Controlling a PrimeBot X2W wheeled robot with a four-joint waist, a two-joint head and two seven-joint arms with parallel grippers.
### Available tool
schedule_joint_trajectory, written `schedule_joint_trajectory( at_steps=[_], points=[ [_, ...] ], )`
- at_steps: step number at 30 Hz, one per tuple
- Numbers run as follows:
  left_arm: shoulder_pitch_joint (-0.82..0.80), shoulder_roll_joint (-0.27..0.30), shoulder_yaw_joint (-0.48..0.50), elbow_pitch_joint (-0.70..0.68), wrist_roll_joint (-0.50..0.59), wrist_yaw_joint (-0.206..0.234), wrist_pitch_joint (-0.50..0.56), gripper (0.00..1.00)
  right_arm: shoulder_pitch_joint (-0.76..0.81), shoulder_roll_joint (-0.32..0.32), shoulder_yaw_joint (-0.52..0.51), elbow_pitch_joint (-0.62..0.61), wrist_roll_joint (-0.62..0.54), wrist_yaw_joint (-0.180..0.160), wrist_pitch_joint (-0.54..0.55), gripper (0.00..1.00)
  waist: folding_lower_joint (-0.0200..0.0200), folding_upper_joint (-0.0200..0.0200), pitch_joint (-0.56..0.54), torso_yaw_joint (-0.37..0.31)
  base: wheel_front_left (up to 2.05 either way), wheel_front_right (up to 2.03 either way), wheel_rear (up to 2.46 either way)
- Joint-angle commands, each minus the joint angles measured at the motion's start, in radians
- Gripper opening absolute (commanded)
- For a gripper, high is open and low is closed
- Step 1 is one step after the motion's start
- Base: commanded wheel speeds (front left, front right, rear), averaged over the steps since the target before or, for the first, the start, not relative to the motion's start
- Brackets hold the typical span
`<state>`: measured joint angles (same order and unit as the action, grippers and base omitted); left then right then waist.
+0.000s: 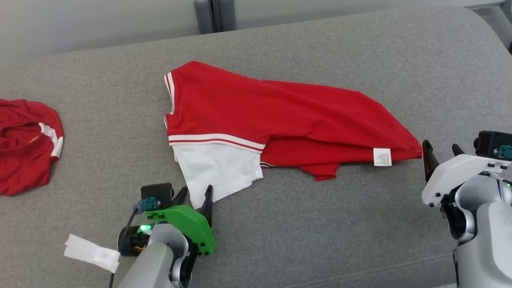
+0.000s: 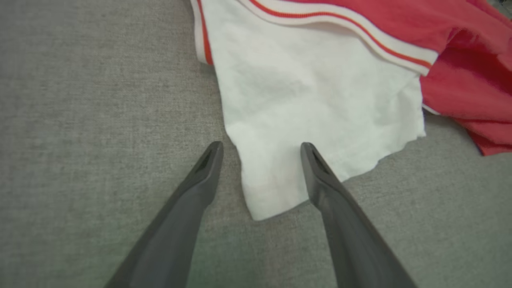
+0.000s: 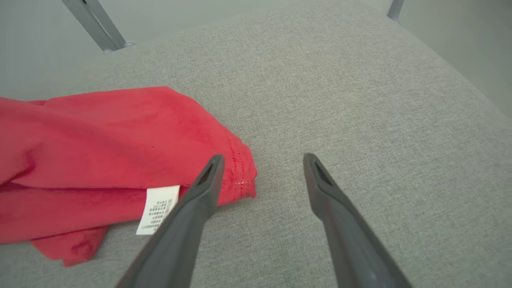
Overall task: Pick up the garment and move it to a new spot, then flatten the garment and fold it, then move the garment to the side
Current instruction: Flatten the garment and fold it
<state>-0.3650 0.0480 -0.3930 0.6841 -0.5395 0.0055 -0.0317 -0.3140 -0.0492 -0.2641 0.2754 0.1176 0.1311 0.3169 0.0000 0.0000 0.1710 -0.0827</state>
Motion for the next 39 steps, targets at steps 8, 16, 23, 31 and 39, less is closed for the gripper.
schedule_joint_trajectory(
  at_steps=[8, 16, 23, 31, 39],
  points=[
    [-0.031, 0.002, -0.059, 0.086, -0.079, 0.025, 0.044, 0.64, -0.04, -0.002, 0.007, 0.06, 0.038, 0.0, 0.005, 1.0, 0.0, 0.0, 0.034, -0.025, 0.0, 0.0, 0.0],
    [-0.035, 0.004, -0.086, 0.128, -0.081, 0.011, 0.027, 0.0, -0.094, -0.002, 0.009, 0.15, 0.147, 0.0, 0.009, 1.0, 0.0, 0.0, 0.046, -0.021, 0.0, 0.0, 0.0],
    [-0.056, 0.012, -0.085, 0.148, -0.084, 0.009, 0.012, 0.0, -0.139, -0.003, 0.029, 0.238, 0.279, 0.0, 0.04, 1.0, 0.0, 0.0, 0.06, -0.012, 0.0, 0.0, 0.0],
    [-0.071, 0.014, -0.088, 0.153, -0.088, -0.003, -0.012, 0.0, -0.153, -0.002, 0.058, 0.264, 0.295, 0.0, -0.011, 0.0, 0.0, 0.0, 0.065, -0.007, 0.0, 0.0, 0.0],
    [-0.111, 0.012, -0.02, 0.068, -0.163, -0.059, -0.123, 0.0, -0.163, -0.002, 0.083, 0.178, 0.345, 0.0, -0.058, 0.0, 0.0, 0.0, 0.051, 0.004, 0.0, 0.0, 0.0]
  ],
)
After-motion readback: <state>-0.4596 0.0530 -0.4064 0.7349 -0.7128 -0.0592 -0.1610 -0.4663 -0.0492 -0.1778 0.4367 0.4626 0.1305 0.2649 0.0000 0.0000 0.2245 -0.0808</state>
